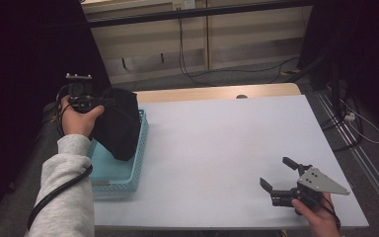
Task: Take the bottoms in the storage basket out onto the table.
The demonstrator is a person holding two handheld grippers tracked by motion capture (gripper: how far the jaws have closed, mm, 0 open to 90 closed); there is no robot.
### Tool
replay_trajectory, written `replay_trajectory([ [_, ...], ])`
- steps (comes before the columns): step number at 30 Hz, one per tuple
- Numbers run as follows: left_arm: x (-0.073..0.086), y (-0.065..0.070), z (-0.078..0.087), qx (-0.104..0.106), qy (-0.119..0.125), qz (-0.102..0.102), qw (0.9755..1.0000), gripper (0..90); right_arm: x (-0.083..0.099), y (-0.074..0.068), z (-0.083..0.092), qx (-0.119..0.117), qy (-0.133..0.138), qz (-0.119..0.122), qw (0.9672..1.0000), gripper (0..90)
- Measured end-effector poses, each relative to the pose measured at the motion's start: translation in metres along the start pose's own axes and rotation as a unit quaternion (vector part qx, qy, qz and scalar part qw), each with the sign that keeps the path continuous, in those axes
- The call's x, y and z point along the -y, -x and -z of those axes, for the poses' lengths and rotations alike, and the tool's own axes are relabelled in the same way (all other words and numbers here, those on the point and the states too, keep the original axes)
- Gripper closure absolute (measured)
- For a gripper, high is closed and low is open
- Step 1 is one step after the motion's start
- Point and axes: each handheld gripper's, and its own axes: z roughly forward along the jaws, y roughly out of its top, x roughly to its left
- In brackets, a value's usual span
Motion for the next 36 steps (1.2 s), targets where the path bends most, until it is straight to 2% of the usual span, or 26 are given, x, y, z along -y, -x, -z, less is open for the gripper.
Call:
replay_trajectory([
  [3,-0.008,0.009,0.006,0.009,0.01,-0.013,0.9998,79.2,0.0,-0.001,0.0,0.0,0.0,0.0,1.0,0.0],
  [7,-0.013,0.013,0.01,0.013,0.016,-0.012,0.9997,79.2,0.0,-0.001,0.0,0.0,0.0,-0.002,1.0,0.0],
  [12,-0.017,0.013,0.013,0.014,0.016,-0.017,0.9996,79.2,0.0,0.0,0.0,0.001,-0.001,-0.002,1.0,0.0],
  [16,-0.013,0.009,0.009,0.008,0.005,-0.018,0.9998,79.2,0.0,-0.001,0.0,-0.001,0.0,-0.002,1.0,0.0],
  [20,0.003,-0.003,-0.005,0.0,-0.012,-0.01,0.9999,79.1,0.0,-0.001,0.0,-0.002,-0.001,-0.001,1.0,0.0],
  [21,0.009,-0.006,-0.011,-0.003,-0.015,-0.003,0.9999,79.1,0.0,-0.001,0.0,-0.002,0.0,0.0,1.0,0.0],
  [22,0.021,-0.014,-0.021,-0.007,-0.028,-0.005,0.9996,79.1,0.0,-0.001,0.0,-0.001,0.001,-0.002,1.0,0.0],
  [23,0.021,-0.014,-0.021,-0.007,-0.028,-0.005,0.9996,79.1,0.0,-0.001,0.0,-0.001,0.001,-0.002,1.0,0.0],
  [29,0.057,-0.035,-0.048,-0.02,-0.048,0.01,0.9986,78.8,0.0,-0.001,-0.001,-0.003,-0.003,0.001,1.0,0.0],
  [31,0.07,-0.04,-0.058,-0.021,-0.058,0.002,0.9981,78.4,0.0,-0.002,-0.001,-0.006,-0.002,0.0,1.0,0.0],
  [36,0.084,-0.041,-0.069,-0.017,-0.065,0.0,0.9978,77.1,0.001,-0.002,-0.002,-0.007,-0.005,0.002,1.0,0.0],
])
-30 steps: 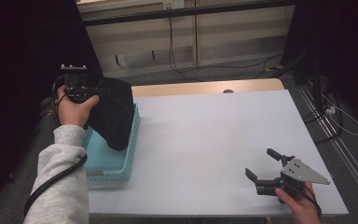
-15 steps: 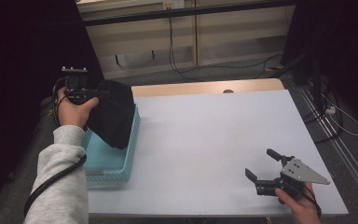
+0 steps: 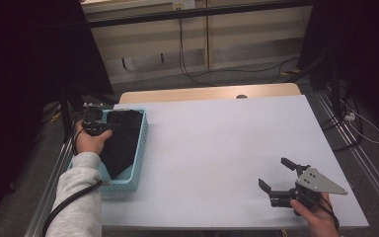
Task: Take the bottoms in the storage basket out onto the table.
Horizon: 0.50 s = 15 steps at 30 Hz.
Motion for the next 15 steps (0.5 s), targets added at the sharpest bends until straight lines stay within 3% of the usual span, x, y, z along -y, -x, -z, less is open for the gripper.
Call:
replay_trajectory([
  [2,0.006,-0.001,-0.007,-0.006,0.003,-0.013,0.9999,74.2,0.0,0.0,0.0,0.0,0.001,0.001,1.0,0.0],
  [4,0.013,-0.001,-0.016,-0.008,0.007,-0.02,0.9998,45.8,-0.001,0.0,0.001,0.0,0.003,0.0,1.0,0.0],
  [5,0.017,-0.002,-0.021,-0.008,0.009,-0.035,0.9993,45.8,-0.001,-0.001,0.001,0.0,0.003,-0.001,1.0,0.0],
  [6,0.02,-0.002,-0.026,-0.008,0.008,-0.051,0.9986,37.7,-0.001,-0.001,0.001,0.0,0.002,0.001,1.0,0.0],
  [7,0.024,-0.002,-0.034,-0.011,-0.002,-0.062,0.998,22.6,-0.001,-0.001,0.001,-0.001,0.002,0.002,1.0,0.0],
  [8,0.024,-0.002,-0.034,-0.011,-0.002,-0.062,0.998,17.3,-0.001,-0.001,0.001,-0.001,0.002,0.002,1.0,0.0],
  [10,0.029,-0.002,-0.041,-0.003,-0.006,-0.07,0.9976,11.9,0.0,0.0,0.0,-0.003,0.003,0.001,1.0,0.0],
  [12,0.032,-0.001,-0.047,0.0,-0.016,-0.09,0.9958,9.6,0.0,0.0,0.0,-0.003,0.002,0.0,1.0,0.0],
  [15,0.036,-0.001,-0.057,-0.01,-0.025,-0.099,0.9947,2.9,0.0,0.0,0.0,-0.003,0.001,0.0,1.0,0.0],
])
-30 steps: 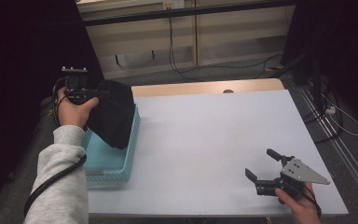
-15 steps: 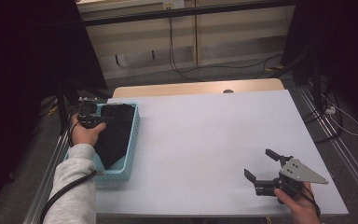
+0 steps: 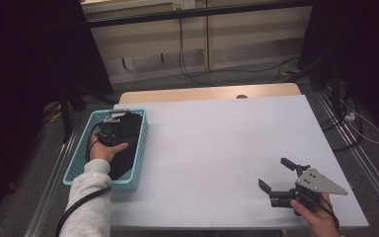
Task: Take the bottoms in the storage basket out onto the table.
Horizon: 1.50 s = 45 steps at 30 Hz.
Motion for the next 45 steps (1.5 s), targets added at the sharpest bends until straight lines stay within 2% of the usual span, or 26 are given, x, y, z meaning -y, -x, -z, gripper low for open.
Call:
replay_trajectory([
  [1,0.002,0.001,-0.004,0.0,-0.01,-0.003,0.9999,1.4,0.0,0.0,0.0,0.0,0.0,0.0,1.0,0.0],
  [2,0.003,0.001,-0.009,-0.007,-0.007,-0.014,0.9998,0.0,0.0,0.0,0.0,0.0,0.0,0.001,1.0,0.0],
  [5,0.001,0.001,-0.01,-0.008,-0.012,-0.019,0.9997,0.0,0.0,0.0,0.0,0.001,0.0,-0.001,1.0,0.0],
  [13,0.002,0.001,-0.012,-0.02,-0.007,-0.009,0.9997,2.0,0.001,0.003,0.002,0.005,0.0,-0.004,1.0,0.0],
  [18,0.002,0.001,-0.008,-0.033,-0.002,0.002,0.9995,13.7,0.001,0.002,0.002,0.002,-0.001,-0.005,1.0,0.0],
  [21,0.002,0.0,-0.006,-0.041,-0.002,0.003,0.9992,25.8,0.001,0.002,0.002,0.004,-0.002,-0.001,1.0,0.0],
  [22,0.003,0.0,-0.005,-0.044,-0.001,0.006,0.999,25.8,0.001,0.002,0.002,0.004,-0.002,-0.001,1.0,0.0],
  [23,0.003,-0.001,-0.004,-0.047,0.001,0.007,0.9989,36.2,0.001,0.003,0.002,0.004,-0.002,-0.004,1.0,0.0],
  [24,0.003,-0.001,-0.002,-0.05,0.002,0.009,0.9987,36.2,0.001,0.003,0.002,0.004,-0.002,-0.004,1.0,0.0],
  [26,0.004,-0.002,0.0,-0.056,-0.001,0.012,0.9984,48.0,0.002,0.003,0.001,0.006,-0.004,-0.002,1.0,0.0],
  [27,0.004,-0.003,0.002,-0.058,-0.002,0.02,0.9981,55.2,0.002,0.003,0.001,0.005,-0.004,-0.002,1.0,0.0],
  [29,0.004,-0.004,0.003,-0.057,-0.008,0.021,0.9981,59.7,0.002,0.003,0.001,0.006,-0.004,-0.002,1.0,0.0],
  [30,0.002,-0.003,0.006,-0.059,-0.015,0.034,0.9975,61.7,0.002,0.003,0.001,0.006,-0.004,-0.003,1.0,0.0],
  [31,0.002,-0.003,0.006,-0.059,-0.015,0.034,0.9975,63.8,0.002,0.003,0.001,0.006,-0.004,-0.003,1.0,0.0],
  [32,0.002,-0.003,0.008,-0.057,-0.018,0.047,0.9971,63.8,0.002,0.003,0.001,0.006,-0.004,-0.003,1.0,0.0],
  [37,-0.001,-0.007,0.018,-0.04,-0.018,0.082,0.9957,69.0,0.002,0.003,0.002,0.007,-0.004,-0.004,1.0,0.0],
  [39,-0.004,-0.011,0.026,-0.036,-0.015,0.084,0.9957,70.1,0.002,0.003,0.002,0.009,-0.004,-0.005,0.9999,0.0],
  [40,-0.008,-0.013,0.036,-0.04,0.005,0.086,0.9954,70.7,0.002,0.003,0.003,0.012,-0.006,-0.004,0.9999,0.0],
  [41,-0.008,-0.013,0.036,-0.04,0.005,0.086,0.9954,70.9,0.002,0.003,0.003,0.012,-0.006,-0.004,0.9999,0.0],
  [45,-0.02,-0.016,0.059,-0.038,0.023,0.087,0.9952,71.2,0.002,0.004,0.005,0.016,-0.004,-0.007,0.9998,0.0],
])
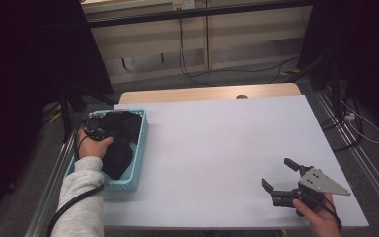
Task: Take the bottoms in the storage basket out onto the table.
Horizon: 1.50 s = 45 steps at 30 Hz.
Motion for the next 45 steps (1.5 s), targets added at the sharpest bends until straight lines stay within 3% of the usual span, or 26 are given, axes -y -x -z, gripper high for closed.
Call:
replay_trajectory([
  [3,-0.012,0.0,0.018,0.01,0.021,0.009,0.9997,71.4,0.0,0.001,0.0,0.006,0.001,0.0,1.0,0.0],
  [4,-0.021,0.002,0.031,0.018,0.04,0.007,0.999,71.4,0.0,0.001,0.0,0.005,0.002,-0.002,1.0,0.0],
  [6,-0.026,0.004,0.037,0.022,0.043,0.002,0.9988,71.4,-0.001,0.001,-0.001,0.005,0.0,0.001,1.0,0.0],
  [12,-0.051,0.018,0.067,0.043,0.089,-0.008,0.995,71.4,-0.001,-0.002,-0.002,0.0,0.002,0.006,1.0,0.0],
  [18,-0.07,0.041,0.088,0.07,0.13,-0.042,0.9882,71.4,-0.001,-0.002,-0.003,-0.001,0.001,0.006,1.0,0.0],
  [24,-0.083,0.071,0.101,0.104,0.153,-0.084,0.9791,71.4,-0.001,-0.003,-0.003,-0.003,0.002,0.009,1.0,0.0],
  [31,-0.09,0.115,0.106,0.149,0.164,-0.129,0.9668,71.3,-0.001,-0.003,-0.003,-0.004,0.002,0.01,0.9999,0.0],
  [32,-0.088,0.125,0.103,0.169,0.162,-0.133,0.9631,71.3,-0.001,-0.003,-0.003,-0.005,0.002,0.009,0.9999,0.0],
  [33,-0.087,0.129,0.101,0.176,0.159,-0.137,0.9617,71.2,-0.001,-0.003,-0.004,-0.006,0.001,0.008,1.0,0.0],
  [36,-0.084,0.138,0.097,0.184,0.156,-0.144,0.9596,71.2,0.0,-0.003,-0.004,-0.006,-0.001,0.009,0.9999,0.0],
  [38,-0.077,0.151,0.089,0.199,0.148,-0.152,0.9568,71.1,-0.001,-0.003,-0.004,-0.006,0.0,0.01,0.9999,0.0],
  [42,-0.067,0.163,0.079,0.212,0.141,-0.155,0.9545,70.9,-0.002,-0.004,-0.004,-0.007,-0.001,0.011,0.9999,0.0],
  [45,-0.052,0.178,0.065,0.232,0.13,-0.16,0.9505,70.8,-0.001,-0.004,-0.004,-0.007,-0.001,0.012,0.9999,0.0],
])
